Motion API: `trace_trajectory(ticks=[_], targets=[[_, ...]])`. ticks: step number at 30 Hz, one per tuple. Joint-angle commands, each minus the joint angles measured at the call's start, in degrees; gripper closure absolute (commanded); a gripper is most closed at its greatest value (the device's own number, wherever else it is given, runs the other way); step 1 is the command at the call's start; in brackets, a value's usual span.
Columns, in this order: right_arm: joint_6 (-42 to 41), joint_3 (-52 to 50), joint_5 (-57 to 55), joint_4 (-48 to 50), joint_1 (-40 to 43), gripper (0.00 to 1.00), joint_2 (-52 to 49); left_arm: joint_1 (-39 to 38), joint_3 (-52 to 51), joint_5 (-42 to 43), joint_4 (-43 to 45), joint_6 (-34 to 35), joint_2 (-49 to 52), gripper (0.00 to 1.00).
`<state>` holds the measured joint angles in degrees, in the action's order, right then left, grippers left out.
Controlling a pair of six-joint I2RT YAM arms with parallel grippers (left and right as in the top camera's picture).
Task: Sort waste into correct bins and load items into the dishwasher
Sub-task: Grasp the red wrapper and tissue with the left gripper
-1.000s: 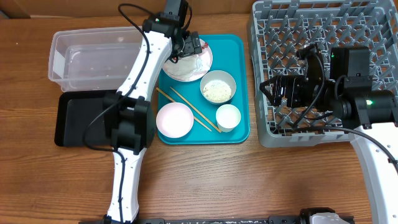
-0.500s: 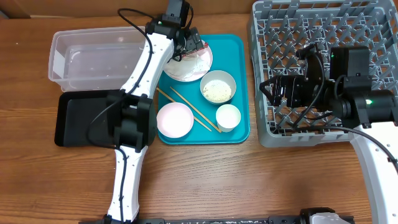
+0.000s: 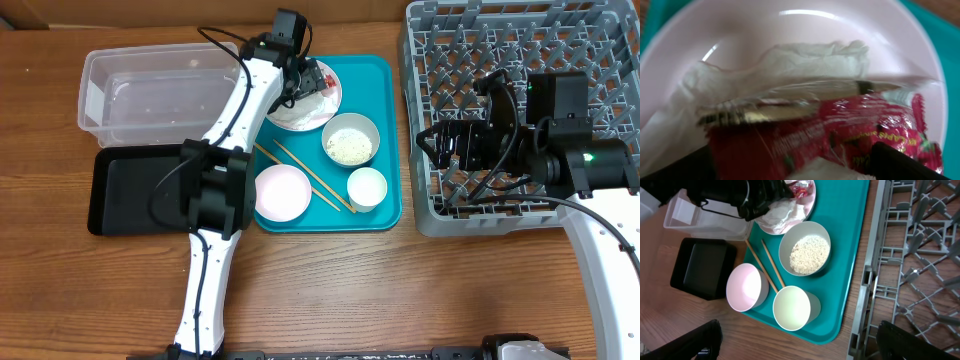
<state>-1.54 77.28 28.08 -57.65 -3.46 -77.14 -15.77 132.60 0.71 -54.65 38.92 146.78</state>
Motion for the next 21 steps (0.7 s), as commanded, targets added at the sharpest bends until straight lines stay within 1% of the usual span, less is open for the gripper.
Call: trace_trajectory(ticks=[1,6,9,12,14,15,17,18,21], targets=[[-0.2,1.4,-0.2,0.3,-0.2,0.0,0.2,-0.3,1.4,0.9,-0.4,0.2,2.1,0.11],[-0.2,1.4,-0.1,0.3,-0.2,0.0,0.2,-0.3,1.4,0.8,-1.3,-2.3,2.5,0.34],[-0.2,1.4,-0.1,0.4,-0.2,0.0,0.2,-0.3,1.4,0.8,-1.7,-3.9,2.5,0.53],[-0.2,1.4,-0.1,0.4,-0.2,0.0,0.2,-0.3,1.4,0.8,-1.8,-4.7,2.5,0.66],[-0.2,1.4,-0.1,0.4,-0.2,0.0,0.2,-0.3,1.4,0.9,-1.9,-4.7,2.4,0.77],[-0.2,1.4,-0.1,0.4,-0.2,0.0,0.2,-0.3,1.4,0.9,-1.9,-4.7,2.4,0.84],[-0.2,1.4,-0.1,0.4,-0.2,0.0,0.2,-0.3,1.6,1.3,-1.9,-4.9,2.3,0.94],[-0.2,1.4,-0.1,0.4,-0.2,0.0,0.2,-0.3,1.9,1.9,-2.0,-6.0,2.2,0.96],[-0.2,1.4,-0.1,0.4,-0.2,0.0,0.2,-0.3,4.3,3.4,-3.1,-8.3,1.8,0.96]])
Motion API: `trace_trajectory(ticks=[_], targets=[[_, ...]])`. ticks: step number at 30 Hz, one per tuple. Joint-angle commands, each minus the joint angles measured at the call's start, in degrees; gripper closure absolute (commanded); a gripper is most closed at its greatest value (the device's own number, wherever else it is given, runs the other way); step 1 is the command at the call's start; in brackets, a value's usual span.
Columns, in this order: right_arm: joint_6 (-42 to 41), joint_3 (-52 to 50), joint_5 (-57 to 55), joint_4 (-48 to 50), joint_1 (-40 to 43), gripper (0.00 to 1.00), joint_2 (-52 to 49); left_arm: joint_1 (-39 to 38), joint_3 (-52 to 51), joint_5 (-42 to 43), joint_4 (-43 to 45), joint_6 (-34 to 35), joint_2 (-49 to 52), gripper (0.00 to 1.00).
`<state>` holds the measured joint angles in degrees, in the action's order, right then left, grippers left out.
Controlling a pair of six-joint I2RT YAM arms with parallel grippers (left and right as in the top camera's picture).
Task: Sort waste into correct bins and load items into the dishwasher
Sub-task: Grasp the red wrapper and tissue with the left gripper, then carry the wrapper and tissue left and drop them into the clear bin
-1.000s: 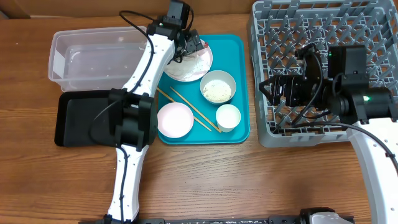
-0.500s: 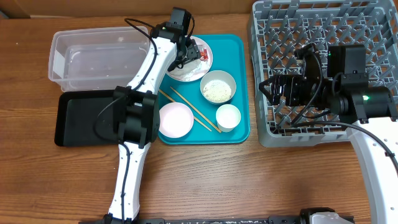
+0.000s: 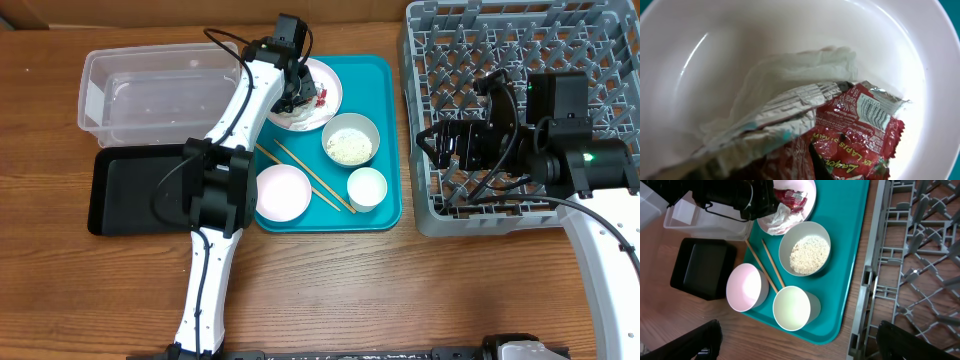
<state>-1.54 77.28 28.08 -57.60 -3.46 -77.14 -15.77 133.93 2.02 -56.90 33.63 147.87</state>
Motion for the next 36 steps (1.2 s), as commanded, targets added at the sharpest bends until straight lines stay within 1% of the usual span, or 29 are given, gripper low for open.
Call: trace_trajectory(ticks=[1,4,11,15,20,24,26,30,36], targets=[[-0.2,1.4,-0.1,0.3,-0.2,0.0,0.2,-0.3,3.9,2.1,-1.4,-3.4,0.4,0.96],[-0.2,1.4,-0.1,0.4,-0.2,0.0,0.2,-0.3,8.6,2.1,-4.7,-5.2,-0.5,0.96],[-0.2,1.4,-0.1,0.4,-0.2,0.0,0.2,-0.2,25.0,2.1,-18.4,-9.2,-1.1,0.96],[-0.2,1.4,-0.1,0.4,-0.2,0.0,0.2,0.6,34.1,2.1,-25.6,-9.5,-1.1,0.96],[-0.2,1.4,-0.1,0.4,-0.2,0.0,0.2,3.8,40.5,2.1,-32.8,-9.4,-1.1,0.96],[-0.2,1.4,-0.1,0.2,-0.2,0.0,0.2,8.5,42.3,2.0,-39.1,-9.8,-1.1,0.96],[-0.2,1.4,-0.1,0.2,-0.2,0.0,0.2,11.3,42.1,2.5,-39.9,-12.5,-1.1,0.96],[-0.2,1.4,-0.1,0.2,-0.2,0.0,0.2,16.6,41.6,2.4,-39.1,-13.1,-1.0,0.96],[-0.2,1.4,-0.1,0.4,-0.2,0.0,0.2,21.8,38.8,2.1,-34.6,-16.5,-1.0,0.96]])
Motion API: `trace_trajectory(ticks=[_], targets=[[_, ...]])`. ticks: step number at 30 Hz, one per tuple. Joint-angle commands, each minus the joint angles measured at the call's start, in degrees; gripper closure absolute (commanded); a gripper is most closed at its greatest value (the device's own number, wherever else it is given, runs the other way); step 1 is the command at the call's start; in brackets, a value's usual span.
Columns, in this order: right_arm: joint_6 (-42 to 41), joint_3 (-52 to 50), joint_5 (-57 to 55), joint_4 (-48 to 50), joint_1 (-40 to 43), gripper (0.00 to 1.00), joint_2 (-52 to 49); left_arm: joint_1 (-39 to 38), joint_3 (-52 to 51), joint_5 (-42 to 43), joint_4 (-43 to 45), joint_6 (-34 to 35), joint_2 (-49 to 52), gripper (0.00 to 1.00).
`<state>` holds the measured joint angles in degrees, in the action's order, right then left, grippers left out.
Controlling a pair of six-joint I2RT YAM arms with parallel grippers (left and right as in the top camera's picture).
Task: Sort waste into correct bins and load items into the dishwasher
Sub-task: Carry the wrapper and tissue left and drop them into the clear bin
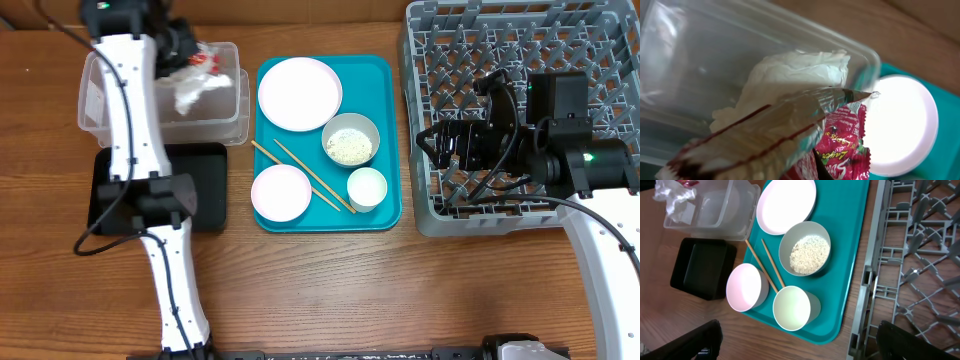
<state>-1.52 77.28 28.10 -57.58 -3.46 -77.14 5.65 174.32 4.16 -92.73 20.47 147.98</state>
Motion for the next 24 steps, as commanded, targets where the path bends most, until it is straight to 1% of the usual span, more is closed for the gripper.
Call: trace_trajectory(ticks=[1,5,7,8,9,10,11,12,13,14,16,20,22,24], targets=[[-0.2,1.4,-0.1,0.4,-0.2,0.0,0.2,1.0,-2.5,-0.1,2.3,-4.4,-1.1,0.96],[-0.2,1.4,-0.2,0.4,-0.2,0.0,0.2,2.2,-7.0,-0.1,5.9,-9.4,-1.1,0.95],[-0.2,1.4,-0.2,0.4,-0.2,0.0,0.2,2.5,-9.3,-0.1,7.6,-11.6,-1.1,0.91],[-0.2,1.4,-0.1,0.4,-0.2,0.0,0.2,2.6,-10.4,-0.2,8.2,-12.0,-1.1,0.87],[-0.2,1.4,-0.1,0.4,-0.2,0.0,0.2,2.6,-11.2,-0.2,8.6,-12.3,-1.1,0.73],[-0.2,1.4,-0.1,0.4,-0.2,0.0,0.2,2.7,-11.8,-0.2,8.8,-12.4,-1.1,0.57],[-0.2,1.4,-0.1,0.4,-0.2,0.0,0.2,2.7,-12.4,-0.1,9.0,-12.4,-1.1,0.36],[-0.2,1.4,-0.1,0.4,-0.2,0.0,0.2,2.7,-12.5,-0.2,9.0,-12.4,-1.1,0.22],[-0.2,1.4,-0.1,0.4,-0.2,0.0,0.2,2.7,-12.5,-0.2,9.0,-12.4,-1.1,0.15],[-0.3,1.4,-0.1,0.4,-0.2,0.0,0.2,2.7,-12.5,-0.1,9.1,-12.4,-1.1,0.12],[-0.2,1.4,-0.1,0.4,-0.2,0.0,0.2,2.7,-11.7,-0.1,9.0,-12.8,-1.2,0.1],[-0.2,1.4,-0.1,0.4,-0.2,0.0,0.2,2.7,-9.2,-0.1,7.5,-12.8,-2.3,0.12],[-0.2,1.4,-0.2,0.4,-0.2,0.0,0.2,2.7,-7.4,0.0,5.9,-12.8,-3.5,0.14],[-0.2,1.4,-0.2,0.4,-0.2,0.0,0.2,2.7,-5.3,0.0,3.9,-12.8,-5.1,0.14]])
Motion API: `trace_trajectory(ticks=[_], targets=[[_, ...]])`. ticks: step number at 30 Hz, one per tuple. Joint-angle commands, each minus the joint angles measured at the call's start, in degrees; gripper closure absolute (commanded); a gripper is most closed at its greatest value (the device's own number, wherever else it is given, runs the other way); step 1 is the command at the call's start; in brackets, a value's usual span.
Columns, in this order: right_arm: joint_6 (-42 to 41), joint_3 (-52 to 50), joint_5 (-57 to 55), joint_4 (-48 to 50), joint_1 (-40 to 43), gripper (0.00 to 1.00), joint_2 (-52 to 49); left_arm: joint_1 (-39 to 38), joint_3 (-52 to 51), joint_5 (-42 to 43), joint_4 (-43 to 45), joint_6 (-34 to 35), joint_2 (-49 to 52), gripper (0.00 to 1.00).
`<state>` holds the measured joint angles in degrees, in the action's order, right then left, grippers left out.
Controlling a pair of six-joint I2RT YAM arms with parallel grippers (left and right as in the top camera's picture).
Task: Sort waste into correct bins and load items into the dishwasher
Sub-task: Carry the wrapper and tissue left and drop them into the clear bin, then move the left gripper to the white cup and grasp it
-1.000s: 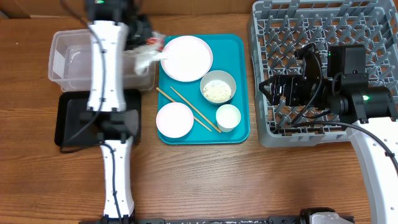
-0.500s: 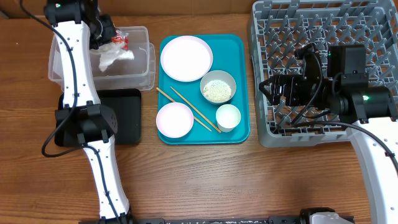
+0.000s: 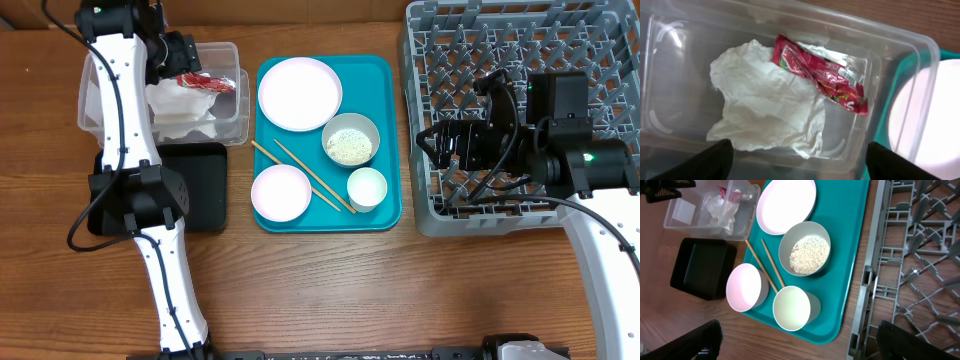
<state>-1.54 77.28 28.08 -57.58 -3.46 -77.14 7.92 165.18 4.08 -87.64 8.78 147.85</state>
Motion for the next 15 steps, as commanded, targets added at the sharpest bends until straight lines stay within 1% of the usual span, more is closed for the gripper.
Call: trace_trajectory(ticks=[1,5,6,8,13,15], targets=[[-0.2,1.4,-0.1,0.4,-0.2,0.0,0.2,0.4,4.9,0.1,-2.3,-1.2,-5.9,0.14],[-0.2,1.4,-0.1,0.4,-0.2,0.0,0.2,0.3,7.0,0.0,-8.7,-1.6,-10.4,0.13],[-0.2,1.4,-0.1,0.4,-0.2,0.0,0.2,0.3,7.0,0.0,-9.2,-2.5,-11.5,0.15],[-0.2,1.4,-0.1,0.4,-0.2,0.0,0.2,0.3,6.1,2.6,-9.2,-3.7,-13.9,0.16],[-0.2,1.4,-0.1,0.2,-0.2,0.0,0.2,-0.7,4.0,12.0,-9.2,-3.7,-18.9,0.19],[-0.2,1.4,-0.1,0.1,-0.2,0.0,0.2,-1.8,1.8,13.9,-9.2,-3.7,-20.7,0.2]])
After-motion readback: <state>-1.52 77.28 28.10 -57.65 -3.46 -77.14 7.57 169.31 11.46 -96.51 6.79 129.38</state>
